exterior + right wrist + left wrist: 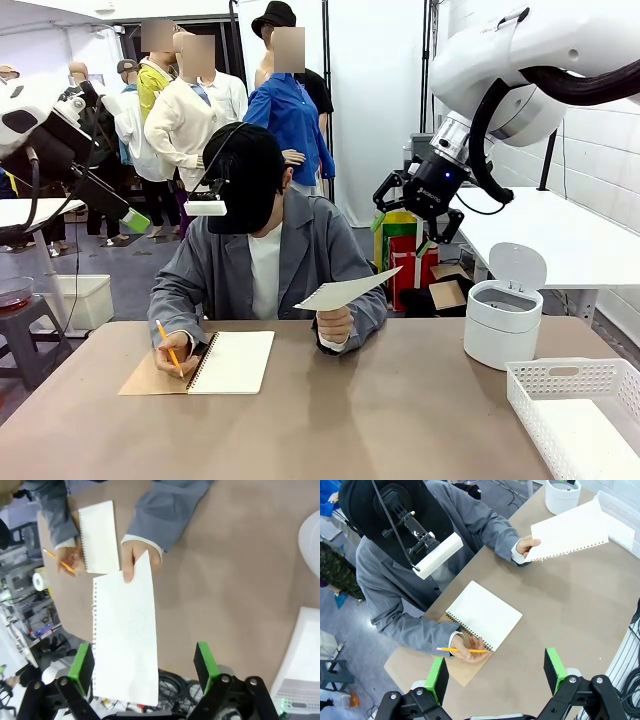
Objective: Sort the paper based on its condition.
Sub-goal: If a person hands you a paper, place it in the Organizing basket , and if it's crumpled, put it in the Trash can.
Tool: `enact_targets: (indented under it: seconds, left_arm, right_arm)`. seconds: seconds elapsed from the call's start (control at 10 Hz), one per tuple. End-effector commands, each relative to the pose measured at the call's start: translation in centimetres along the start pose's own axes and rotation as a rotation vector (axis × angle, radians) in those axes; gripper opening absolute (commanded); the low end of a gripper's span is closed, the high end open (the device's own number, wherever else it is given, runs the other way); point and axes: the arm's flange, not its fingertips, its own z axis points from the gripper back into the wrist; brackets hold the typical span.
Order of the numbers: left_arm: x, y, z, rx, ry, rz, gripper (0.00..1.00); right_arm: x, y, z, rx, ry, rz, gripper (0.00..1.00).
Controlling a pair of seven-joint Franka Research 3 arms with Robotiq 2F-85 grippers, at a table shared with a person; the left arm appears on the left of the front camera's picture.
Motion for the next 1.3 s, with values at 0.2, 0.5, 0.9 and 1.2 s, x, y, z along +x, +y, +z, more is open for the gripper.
enact_targets:
  seconds: [0.2,0.5,0.9,1.2]
  left_arm:
    - [0.0,0.0,0.1,-0.010,0.002,0.007,1.00]
    - [0.0,0.0,0.1,-0.010,0.002,0.007,1.00]
    - [0.0,0.0,0.1,-0.010,0.002,0.007,1.00]
    - [0.0,0.0,0.1,-0.010,0.002,0.007,1.00]
  right_arm:
    - [2.6,-1.4,-2.9,0.059,0.156,-0.320,1.00]
    - [4.7,-2.6,-4.8,0.176,0.231,-0.481,1.00]
    - [5.1,-5.4,-7.9,0.277,0.368,-0.571,1.00]
    - [4.4,-6.9,-9.0,0.378,0.449,-0.603,1.00]
